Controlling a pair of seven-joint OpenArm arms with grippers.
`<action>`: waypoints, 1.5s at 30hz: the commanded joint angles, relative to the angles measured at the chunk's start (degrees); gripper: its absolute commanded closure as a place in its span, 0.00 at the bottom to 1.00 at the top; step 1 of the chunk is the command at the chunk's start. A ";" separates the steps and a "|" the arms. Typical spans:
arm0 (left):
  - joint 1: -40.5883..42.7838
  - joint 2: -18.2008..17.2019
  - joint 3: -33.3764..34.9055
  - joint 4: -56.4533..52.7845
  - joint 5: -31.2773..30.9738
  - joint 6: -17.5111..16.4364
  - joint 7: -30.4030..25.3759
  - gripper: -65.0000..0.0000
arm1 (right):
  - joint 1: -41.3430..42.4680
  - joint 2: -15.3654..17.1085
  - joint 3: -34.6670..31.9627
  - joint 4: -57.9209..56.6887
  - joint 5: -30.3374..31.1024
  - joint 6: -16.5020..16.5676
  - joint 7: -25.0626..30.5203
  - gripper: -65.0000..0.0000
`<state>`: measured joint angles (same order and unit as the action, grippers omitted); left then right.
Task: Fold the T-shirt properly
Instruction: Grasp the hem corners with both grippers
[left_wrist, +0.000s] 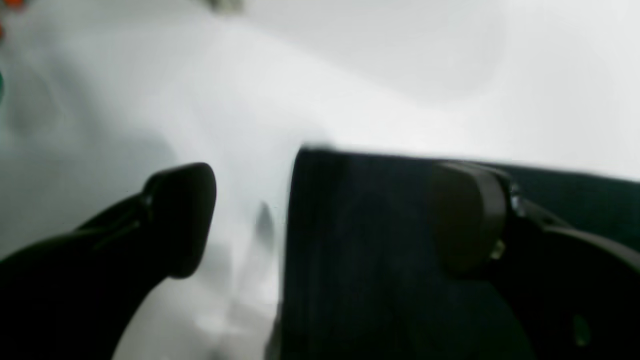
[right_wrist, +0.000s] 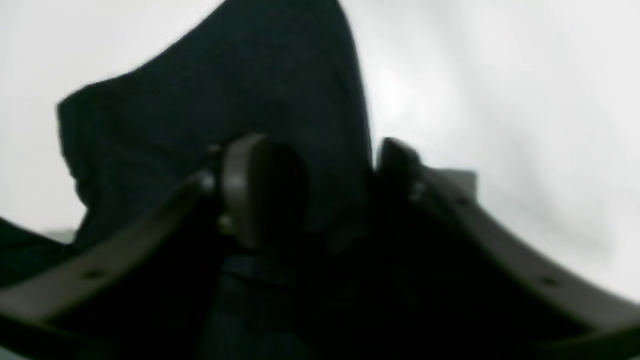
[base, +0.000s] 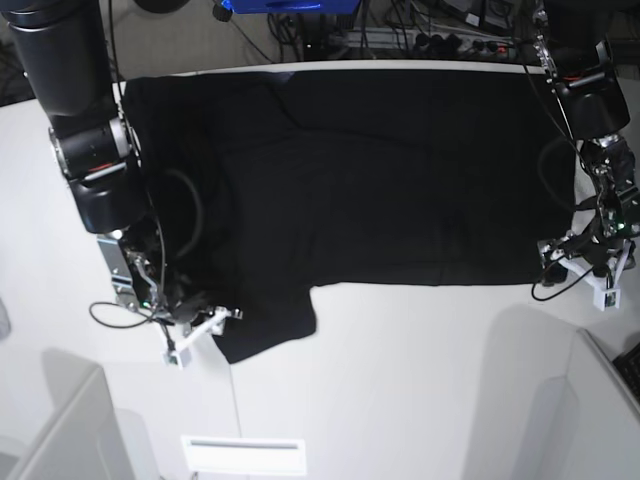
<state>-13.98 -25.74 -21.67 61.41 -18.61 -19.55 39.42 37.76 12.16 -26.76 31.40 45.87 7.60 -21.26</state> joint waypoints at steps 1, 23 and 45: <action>-1.28 -1.21 -0.35 -0.18 -0.51 -0.01 -1.22 0.00 | 1.32 0.19 -0.01 0.21 -0.02 0.18 -0.59 0.68; -10.42 -1.12 0.26 -13.19 -0.42 -0.10 -1.40 0.00 | 1.32 0.28 0.26 0.03 0.07 -0.17 0.38 1.00; -13.41 1.17 5.54 -23.21 -0.51 -0.10 -7.02 0.43 | 1.32 0.45 0.35 0.03 0.07 -0.17 0.55 1.00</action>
<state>-26.68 -24.40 -16.29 38.13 -18.94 -19.35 30.33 37.43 12.16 -26.74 31.00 46.09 7.55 -20.91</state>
